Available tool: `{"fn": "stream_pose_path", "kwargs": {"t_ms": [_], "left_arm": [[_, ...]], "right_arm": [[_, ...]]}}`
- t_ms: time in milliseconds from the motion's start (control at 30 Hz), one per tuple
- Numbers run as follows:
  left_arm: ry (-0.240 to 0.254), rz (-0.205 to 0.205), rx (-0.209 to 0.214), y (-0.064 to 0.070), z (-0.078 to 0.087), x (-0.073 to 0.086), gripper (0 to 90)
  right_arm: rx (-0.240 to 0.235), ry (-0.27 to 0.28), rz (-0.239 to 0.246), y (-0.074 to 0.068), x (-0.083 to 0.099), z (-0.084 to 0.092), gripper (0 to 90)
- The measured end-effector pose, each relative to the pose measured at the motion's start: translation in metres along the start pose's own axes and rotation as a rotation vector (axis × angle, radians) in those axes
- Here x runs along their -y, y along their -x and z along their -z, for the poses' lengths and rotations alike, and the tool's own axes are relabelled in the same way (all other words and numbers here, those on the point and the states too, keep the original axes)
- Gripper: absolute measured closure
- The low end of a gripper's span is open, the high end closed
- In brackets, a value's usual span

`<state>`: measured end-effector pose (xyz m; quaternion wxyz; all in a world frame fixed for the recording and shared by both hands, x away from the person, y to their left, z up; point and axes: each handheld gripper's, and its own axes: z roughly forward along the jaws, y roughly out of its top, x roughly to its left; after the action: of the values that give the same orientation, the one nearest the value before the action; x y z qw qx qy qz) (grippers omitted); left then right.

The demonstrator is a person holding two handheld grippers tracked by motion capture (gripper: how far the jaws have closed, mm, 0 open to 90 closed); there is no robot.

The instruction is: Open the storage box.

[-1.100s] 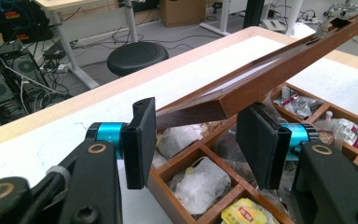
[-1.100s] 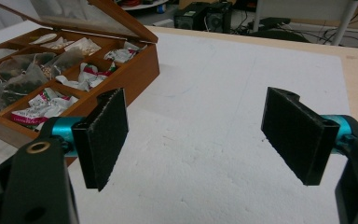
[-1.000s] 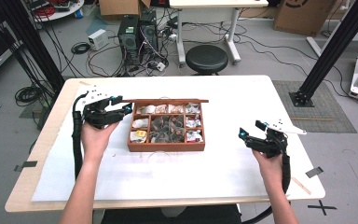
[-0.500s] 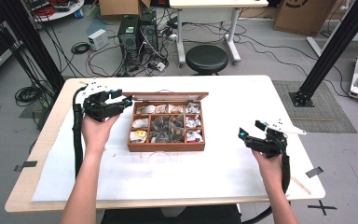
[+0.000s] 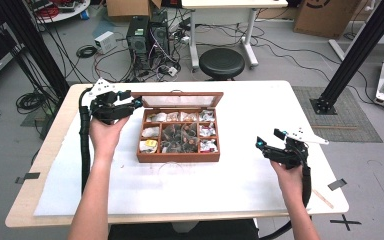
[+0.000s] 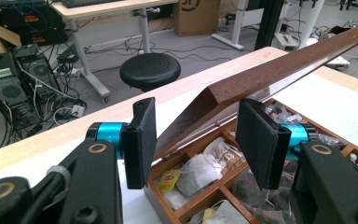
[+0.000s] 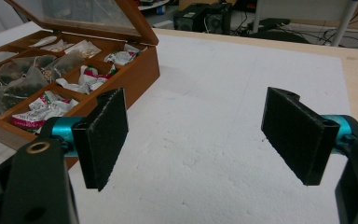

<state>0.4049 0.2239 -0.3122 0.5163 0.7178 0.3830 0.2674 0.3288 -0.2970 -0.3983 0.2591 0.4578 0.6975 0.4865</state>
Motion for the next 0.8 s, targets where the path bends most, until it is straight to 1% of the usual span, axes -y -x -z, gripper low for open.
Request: {"fn": "stream_pose_path", "kwargs": {"t_ms": [267, 567, 633, 800], "left_arm": [[-0.002, 0.004, -0.008, -0.0003, -0.0016, -0.0027, 48.3], [-0.004, 0.001, -0.006, -0.0005, -0.0019, -0.004, 48.2], [-0.003, 0.007, -0.006, -0.0004, -0.0019, -0.0039, 48.2], [-0.007, -0.001, -0.008, -0.0001, -0.0015, -0.004, 48.1]], "right_arm": [[-0.002, 0.0, 0.004, -0.0006, 0.0001, 0.0012, 23.2], [0.0, 0.004, 0.006, -0.0004, 0.0, 0.0018, 23.2], [0.0, 0.005, 0.003, -0.0004, -0.0002, 0.0015, 23.2], [-0.003, 0.004, 0.006, -0.0022, -0.0015, -0.0007, 23.1]]}}
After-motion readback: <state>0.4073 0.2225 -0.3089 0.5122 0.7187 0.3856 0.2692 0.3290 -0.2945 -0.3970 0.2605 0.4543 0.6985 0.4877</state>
